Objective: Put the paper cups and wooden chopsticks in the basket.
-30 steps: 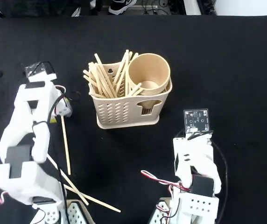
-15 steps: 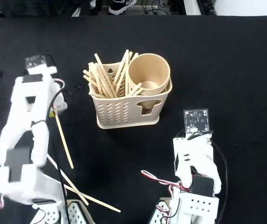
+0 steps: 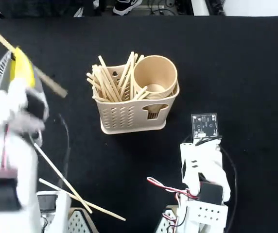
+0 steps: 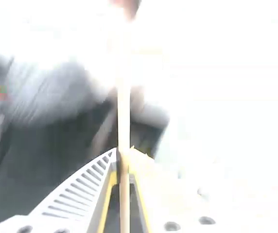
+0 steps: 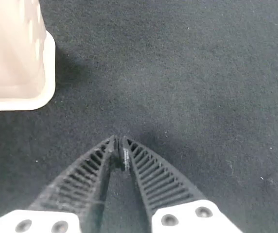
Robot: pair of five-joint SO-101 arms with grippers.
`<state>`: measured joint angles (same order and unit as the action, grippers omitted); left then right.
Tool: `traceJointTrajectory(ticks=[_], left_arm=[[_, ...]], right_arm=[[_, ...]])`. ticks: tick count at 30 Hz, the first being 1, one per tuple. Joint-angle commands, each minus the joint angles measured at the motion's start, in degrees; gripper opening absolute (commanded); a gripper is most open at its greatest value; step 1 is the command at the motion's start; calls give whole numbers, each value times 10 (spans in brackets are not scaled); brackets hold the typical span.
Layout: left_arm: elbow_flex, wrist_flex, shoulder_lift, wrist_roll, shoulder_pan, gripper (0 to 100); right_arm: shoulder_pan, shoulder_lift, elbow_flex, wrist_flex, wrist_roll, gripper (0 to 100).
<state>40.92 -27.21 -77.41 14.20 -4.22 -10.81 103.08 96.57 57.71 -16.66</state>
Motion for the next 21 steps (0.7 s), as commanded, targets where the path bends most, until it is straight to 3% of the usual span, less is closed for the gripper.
traceJointTrajectory(ticks=[1,5,11,19,21], left_arm=[[63,140,-72,-29,107,29],[86,142,-55,-105,203,29],[169,144,19,-122,205,29],[239,140,23,-120,210,34],[242,137,25,-95,206,75]], right_arm=[[6,41,0,-7,-3,15],[6,41,0,-7,-3,15],[6,41,0,-7,-3,15],[6,41,0,-7,-3,15],[6,41,0,-7,-3,15]])
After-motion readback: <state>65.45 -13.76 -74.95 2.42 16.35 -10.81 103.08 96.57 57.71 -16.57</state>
